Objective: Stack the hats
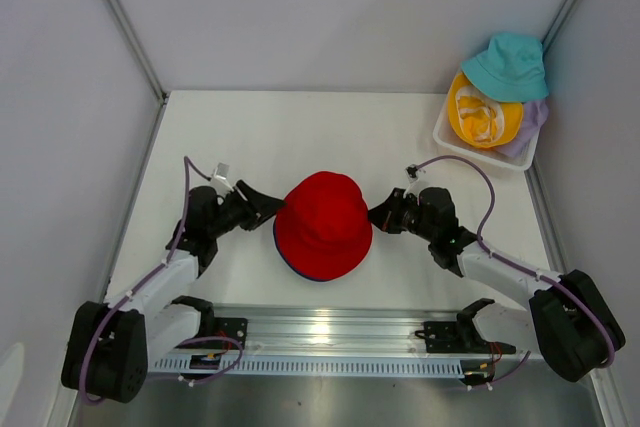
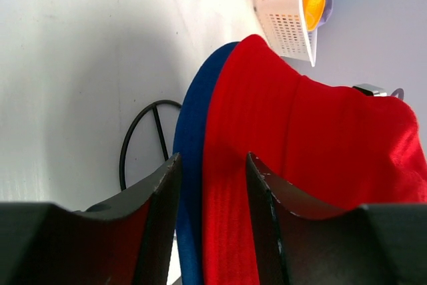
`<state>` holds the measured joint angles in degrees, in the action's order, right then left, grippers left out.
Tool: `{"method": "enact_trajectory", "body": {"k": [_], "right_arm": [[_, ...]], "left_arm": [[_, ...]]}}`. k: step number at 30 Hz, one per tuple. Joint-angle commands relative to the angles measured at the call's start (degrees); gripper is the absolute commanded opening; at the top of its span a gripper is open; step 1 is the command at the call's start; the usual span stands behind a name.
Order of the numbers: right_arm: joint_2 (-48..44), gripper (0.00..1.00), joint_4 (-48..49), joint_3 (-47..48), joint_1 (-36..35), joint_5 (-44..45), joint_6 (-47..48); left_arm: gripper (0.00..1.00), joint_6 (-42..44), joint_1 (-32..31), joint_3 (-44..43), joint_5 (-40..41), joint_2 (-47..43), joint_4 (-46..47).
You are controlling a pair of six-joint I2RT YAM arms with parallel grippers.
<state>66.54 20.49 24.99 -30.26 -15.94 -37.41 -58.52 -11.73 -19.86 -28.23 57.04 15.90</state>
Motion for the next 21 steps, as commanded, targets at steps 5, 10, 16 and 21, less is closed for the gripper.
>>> {"method": "enact_trajectory", "body": {"k": [5,10,16,21], "right_arm": [[0.9,0.00,2.1,2.0,0.2,-0.1,1.3],[0.8,0.00,2.4,1.9,0.0,0.0,1.0],[0.4,0.00,2.1,2.0,0.2,0.1,1.2],[0.3,0.00,2.4,2.0,0.2,0.6,1.0]], "left_arm": [[0.34,-1.2,-0.8,0.6,-0.5,0.9,6.1],[0.31,-1.2,-0.8,0.8,-0.7,0.4,6.5],[0.34,-2.6,-0.8,1.2,-3.6,1.1,8.7],[0.37,-7.3,-0.8,3.2,-5.4,0.4,12.0]]}}
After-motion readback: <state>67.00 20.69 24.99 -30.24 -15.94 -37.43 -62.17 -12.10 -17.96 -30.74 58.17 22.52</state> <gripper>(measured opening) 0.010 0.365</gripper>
